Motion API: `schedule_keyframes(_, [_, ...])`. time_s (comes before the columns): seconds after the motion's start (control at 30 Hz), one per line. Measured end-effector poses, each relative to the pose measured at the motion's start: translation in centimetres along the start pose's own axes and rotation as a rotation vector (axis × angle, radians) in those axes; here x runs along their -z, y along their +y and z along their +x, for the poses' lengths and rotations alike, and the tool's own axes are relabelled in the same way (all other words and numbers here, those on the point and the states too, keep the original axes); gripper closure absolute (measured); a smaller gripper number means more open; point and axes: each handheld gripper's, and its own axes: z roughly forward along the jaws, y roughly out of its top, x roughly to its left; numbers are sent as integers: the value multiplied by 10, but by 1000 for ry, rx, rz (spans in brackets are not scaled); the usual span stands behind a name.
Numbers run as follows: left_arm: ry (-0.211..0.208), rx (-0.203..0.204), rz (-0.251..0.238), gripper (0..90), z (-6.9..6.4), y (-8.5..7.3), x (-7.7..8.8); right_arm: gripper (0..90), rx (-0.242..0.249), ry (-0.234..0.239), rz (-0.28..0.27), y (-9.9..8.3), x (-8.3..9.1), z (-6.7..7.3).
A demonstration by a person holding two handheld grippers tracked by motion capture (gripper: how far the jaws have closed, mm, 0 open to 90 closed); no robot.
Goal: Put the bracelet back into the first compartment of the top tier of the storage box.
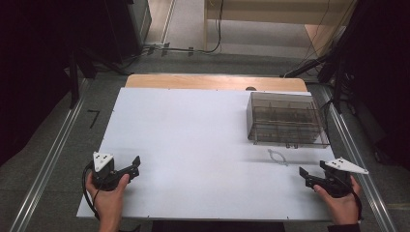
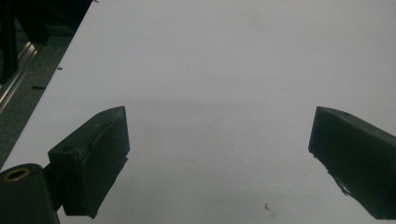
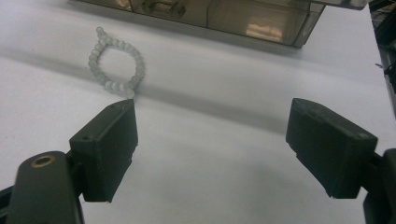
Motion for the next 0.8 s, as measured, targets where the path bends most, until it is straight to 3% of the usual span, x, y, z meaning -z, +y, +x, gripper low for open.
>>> schedule_keyframes(0.8, [1, 1, -6, 54, 0, 0, 1, 185, 18, 37, 6, 3, -5, 9])
